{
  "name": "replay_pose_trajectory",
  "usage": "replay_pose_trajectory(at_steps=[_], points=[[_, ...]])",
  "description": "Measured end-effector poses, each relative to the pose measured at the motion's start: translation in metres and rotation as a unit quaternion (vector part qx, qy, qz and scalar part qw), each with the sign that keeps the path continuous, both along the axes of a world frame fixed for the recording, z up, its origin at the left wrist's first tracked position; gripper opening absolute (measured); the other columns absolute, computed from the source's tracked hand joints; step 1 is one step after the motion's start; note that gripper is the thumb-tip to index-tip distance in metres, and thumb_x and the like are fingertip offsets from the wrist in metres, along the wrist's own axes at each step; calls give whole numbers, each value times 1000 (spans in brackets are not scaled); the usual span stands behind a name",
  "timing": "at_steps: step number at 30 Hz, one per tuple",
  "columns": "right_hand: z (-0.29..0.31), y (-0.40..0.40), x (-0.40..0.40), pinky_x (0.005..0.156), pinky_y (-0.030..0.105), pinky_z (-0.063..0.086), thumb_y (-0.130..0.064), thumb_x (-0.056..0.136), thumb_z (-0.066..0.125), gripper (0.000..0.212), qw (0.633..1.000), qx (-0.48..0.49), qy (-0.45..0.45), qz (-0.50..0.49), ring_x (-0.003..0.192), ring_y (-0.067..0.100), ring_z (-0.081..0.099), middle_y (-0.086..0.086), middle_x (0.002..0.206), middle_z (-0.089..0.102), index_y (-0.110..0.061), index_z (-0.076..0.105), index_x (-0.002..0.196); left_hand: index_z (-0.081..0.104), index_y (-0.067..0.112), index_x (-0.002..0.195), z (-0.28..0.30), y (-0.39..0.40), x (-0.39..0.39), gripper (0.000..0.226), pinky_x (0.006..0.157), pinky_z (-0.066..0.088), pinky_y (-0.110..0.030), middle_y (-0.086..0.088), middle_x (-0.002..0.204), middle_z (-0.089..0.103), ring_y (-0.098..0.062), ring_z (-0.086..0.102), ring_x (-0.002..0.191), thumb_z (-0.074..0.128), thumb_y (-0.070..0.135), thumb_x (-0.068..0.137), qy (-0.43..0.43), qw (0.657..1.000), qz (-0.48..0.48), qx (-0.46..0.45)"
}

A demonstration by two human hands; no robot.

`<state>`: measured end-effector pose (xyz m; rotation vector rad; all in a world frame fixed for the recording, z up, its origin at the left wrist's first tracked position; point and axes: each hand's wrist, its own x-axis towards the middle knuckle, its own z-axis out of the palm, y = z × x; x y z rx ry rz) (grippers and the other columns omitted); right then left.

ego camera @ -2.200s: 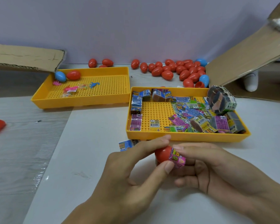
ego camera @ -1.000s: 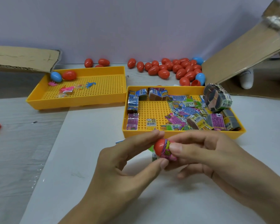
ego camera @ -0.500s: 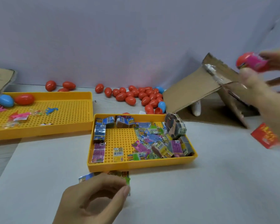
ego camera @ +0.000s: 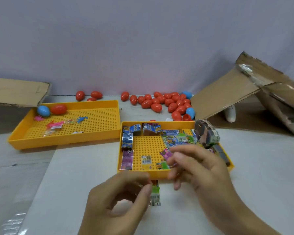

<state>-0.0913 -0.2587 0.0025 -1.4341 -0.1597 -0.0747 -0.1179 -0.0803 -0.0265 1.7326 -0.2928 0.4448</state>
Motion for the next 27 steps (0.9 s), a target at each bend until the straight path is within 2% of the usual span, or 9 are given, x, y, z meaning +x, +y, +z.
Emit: replay_pose_trajectory(at_steps=[4, 10, 12, 15, 19, 21, 23, 25, 27], points=[[-31, 18, -7, 53, 29, 54, -16, 81, 67, 16, 995, -45, 10, 88, 61, 22, 69, 9, 73, 70, -23, 75, 93, 74, 36, 87, 22, 25, 29, 8, 56, 54, -17, 3, 82, 73, -13, 69, 65, 80, 33, 82, 0, 995, 84, -51], [-38, 14, -3, 56, 24, 52, -19, 85, 64, 13, 988, -71, 38, 131, 62, 18, 69, 5, 75, 71, -25, 74, 91, 69, 26, 90, 60, 3, 121, 6, 69, 50, -14, 19, 88, 64, -5, 63, 85, 67, 20, 93, 10, 957, 60, 283], [-36, 12, -3, 55, 26, 53, -19, 85, 63, 13, 987, -64, 51, 135, 61, 18, 69, 7, 75, 71, -25, 73, 91, 73, 17, 96, 60, -22, 160, 12, 74, 47, -24, 11, 91, 66, -11, 61, 86, 62, 21, 96, 38, 927, 25, 373], [-35, 8, -3, 57, 28, 57, -19, 86, 63, 12, 986, -56, 62, 145, 61, 14, 68, 10, 78, 71, -24, 73, 91, 69, 0, 108, 52, -55, 205, 28, 77, 47, -33, -16, 108, 68, -31, 62, 103, 55, 21, 96, 141, 839, -8, 525], [-33, 6, -2, 60, 30, 58, -14, 92, 61, 14, 984, -46, 69, 161, 61, 12, 66, 5, 73, 68, -22, 72, 87, 65, 2, 112, 53, -65, 235, 44, 90, 56, -43, -20, 115, 66, -37, 64, 108, 72, 33, 83, 286, 783, -5, 552], [-33, 6, -2, 59, 30, 57, -12, 92, 60, 15, 984, -45, 70, 157, 59, 12, 64, 1, 70, 66, -20, 71, 88, 71, 6, 102, 55, -61, 240, 35, 89, 58, -46, -15, 103, 72, -31, 69, 96, 78, 33, 80, 324, 794, -19, 514], [-32, 6, 0, 58, 28, 56, -11, 92, 61, 13, 985, -49, 66, 151, 57, 12, 64, 0, 70, 66, -17, 71, 89, 73, 7, 89, 57, -59, 236, 20, 85, 60, -45, -15, 97, 72, -28, 71, 86, 77, 26, 85, 293, 855, -8, 428], [-31, 6, -1, 56, 24, 53, -10, 92, 60, 12, 986, -50, 63, 147, 56, 12, 63, -1, 69, 66, -14, 71, 91, 69, 12, 76, 60, -58, 224, 18, 79, 62, -40, -15, 86, 72, -22, 71, 72, 70, 19, 92, 206, 937, 19, 281], [-30, 7, -1, 54, 22, 51, -9, 92, 60, 12, 986, -43, 66, 148, 56, 13, 63, 0, 69, 66, -12, 71, 93, 70, 11, 76, 67, -54, 197, 20, 69, 62, -30, -14, 80, 75, -17, 74, 68, 66, 15, 95, 159, 983, -19, 86]])
